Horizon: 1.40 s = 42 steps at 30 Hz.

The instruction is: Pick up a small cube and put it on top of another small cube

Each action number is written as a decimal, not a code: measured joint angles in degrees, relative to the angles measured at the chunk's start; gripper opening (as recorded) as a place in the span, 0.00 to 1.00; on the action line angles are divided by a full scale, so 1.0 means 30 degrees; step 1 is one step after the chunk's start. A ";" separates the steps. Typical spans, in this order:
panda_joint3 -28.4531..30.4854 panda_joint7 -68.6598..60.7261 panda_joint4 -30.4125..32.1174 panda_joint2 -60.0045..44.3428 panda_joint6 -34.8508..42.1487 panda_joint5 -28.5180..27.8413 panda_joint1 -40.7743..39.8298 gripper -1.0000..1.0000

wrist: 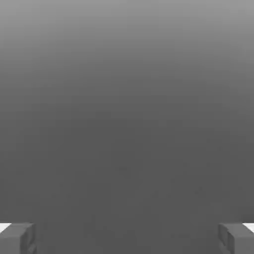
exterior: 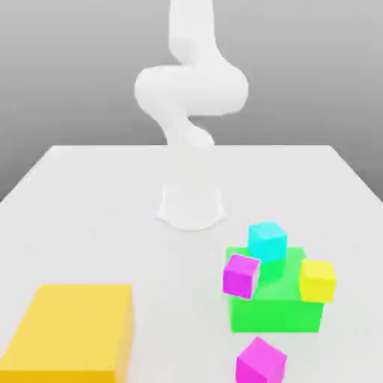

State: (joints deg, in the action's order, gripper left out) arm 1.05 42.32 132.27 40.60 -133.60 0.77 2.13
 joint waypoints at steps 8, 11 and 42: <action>0.0931 -0.3864 0.0527 -0.5668 -0.1962 0.0923 0.2112 0.50; 0.1055 -0.5314 0.0720 -0.7753 -0.2679 0.1305 0.2676 0.50; 0.0440 -1.1093 0.1535 -2.0344 -0.7880 0.0419 0.4259 0.00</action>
State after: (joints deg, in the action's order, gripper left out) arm 2.37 9.04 136.88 -20.43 -157.24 2.03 14.91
